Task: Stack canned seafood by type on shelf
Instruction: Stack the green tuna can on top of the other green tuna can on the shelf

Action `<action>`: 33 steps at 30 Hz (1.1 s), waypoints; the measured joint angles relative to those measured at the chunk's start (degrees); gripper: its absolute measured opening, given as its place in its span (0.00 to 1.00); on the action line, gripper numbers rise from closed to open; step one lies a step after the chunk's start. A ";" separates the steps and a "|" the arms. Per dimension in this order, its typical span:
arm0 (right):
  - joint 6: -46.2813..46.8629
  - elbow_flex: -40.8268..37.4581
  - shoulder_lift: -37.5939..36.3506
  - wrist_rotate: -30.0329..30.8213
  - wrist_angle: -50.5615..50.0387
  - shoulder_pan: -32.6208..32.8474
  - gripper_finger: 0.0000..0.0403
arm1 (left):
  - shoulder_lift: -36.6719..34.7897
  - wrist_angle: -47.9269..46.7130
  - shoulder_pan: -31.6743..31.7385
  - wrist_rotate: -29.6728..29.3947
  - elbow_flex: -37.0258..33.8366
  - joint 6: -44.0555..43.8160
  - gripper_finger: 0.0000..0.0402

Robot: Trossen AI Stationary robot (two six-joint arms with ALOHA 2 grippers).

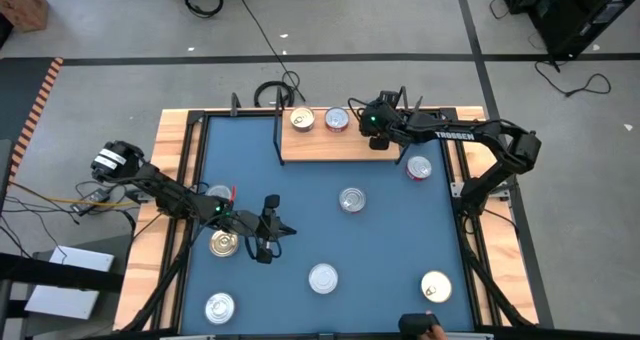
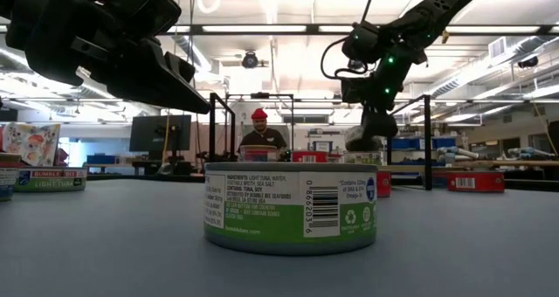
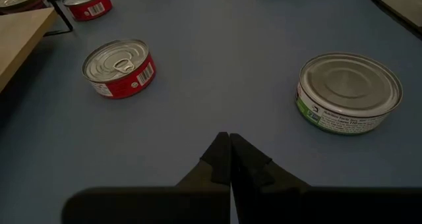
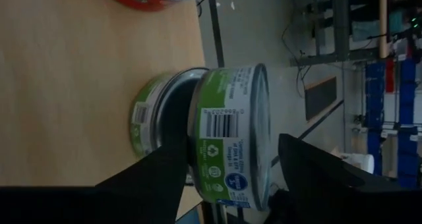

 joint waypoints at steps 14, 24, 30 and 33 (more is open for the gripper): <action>3.35 0.00 0.00 -0.74 -1.95 0.04 0.69 | 0.00 0.02 0.00 -0.02 0.00 -0.21 0.00; 6.62 0.00 0.00 -1.11 -1.75 0.12 0.69 | 0.00 -0.26 0.00 -0.02 0.00 -0.35 0.00; 7.14 0.02 0.00 -1.10 -1.74 0.98 0.66 | 0.00 -0.86 0.00 -0.02 0.00 -0.39 0.00; 7.36 0.87 0.00 -1.04 -2.13 1.87 0.64 | 0.00 -0.94 0.00 -0.02 0.00 -0.39 0.00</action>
